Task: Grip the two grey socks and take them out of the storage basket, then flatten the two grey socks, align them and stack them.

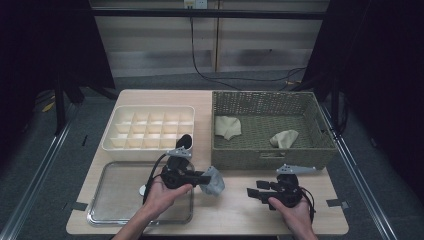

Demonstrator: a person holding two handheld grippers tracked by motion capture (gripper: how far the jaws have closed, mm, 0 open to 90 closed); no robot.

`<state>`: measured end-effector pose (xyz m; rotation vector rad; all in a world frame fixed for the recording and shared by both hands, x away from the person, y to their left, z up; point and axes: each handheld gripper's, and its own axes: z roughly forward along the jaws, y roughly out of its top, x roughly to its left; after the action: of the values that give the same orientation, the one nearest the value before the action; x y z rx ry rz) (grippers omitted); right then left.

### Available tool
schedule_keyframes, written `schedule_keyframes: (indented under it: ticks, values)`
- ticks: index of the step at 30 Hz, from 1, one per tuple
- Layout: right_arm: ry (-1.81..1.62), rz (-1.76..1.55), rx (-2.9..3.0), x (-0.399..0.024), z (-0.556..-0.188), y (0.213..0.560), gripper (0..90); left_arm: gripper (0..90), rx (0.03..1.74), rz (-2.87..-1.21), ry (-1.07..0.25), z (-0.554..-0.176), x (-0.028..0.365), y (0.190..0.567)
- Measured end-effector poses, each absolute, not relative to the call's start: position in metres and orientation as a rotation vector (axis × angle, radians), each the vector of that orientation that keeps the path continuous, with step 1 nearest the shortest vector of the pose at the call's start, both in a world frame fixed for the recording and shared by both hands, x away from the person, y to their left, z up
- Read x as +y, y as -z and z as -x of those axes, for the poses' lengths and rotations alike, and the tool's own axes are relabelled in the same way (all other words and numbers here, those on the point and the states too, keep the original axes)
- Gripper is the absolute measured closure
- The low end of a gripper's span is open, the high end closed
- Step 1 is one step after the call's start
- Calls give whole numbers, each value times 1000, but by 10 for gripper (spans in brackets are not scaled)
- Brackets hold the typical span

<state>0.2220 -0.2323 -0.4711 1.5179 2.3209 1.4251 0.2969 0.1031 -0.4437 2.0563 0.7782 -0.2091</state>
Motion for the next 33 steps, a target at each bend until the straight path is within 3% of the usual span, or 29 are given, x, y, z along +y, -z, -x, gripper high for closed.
schedule_keyframes:
  ticks: [33]
  values:
    - [-1418,-1509,2301,-238,-221,468,392,735,839,-1994,152,-308,150,416]
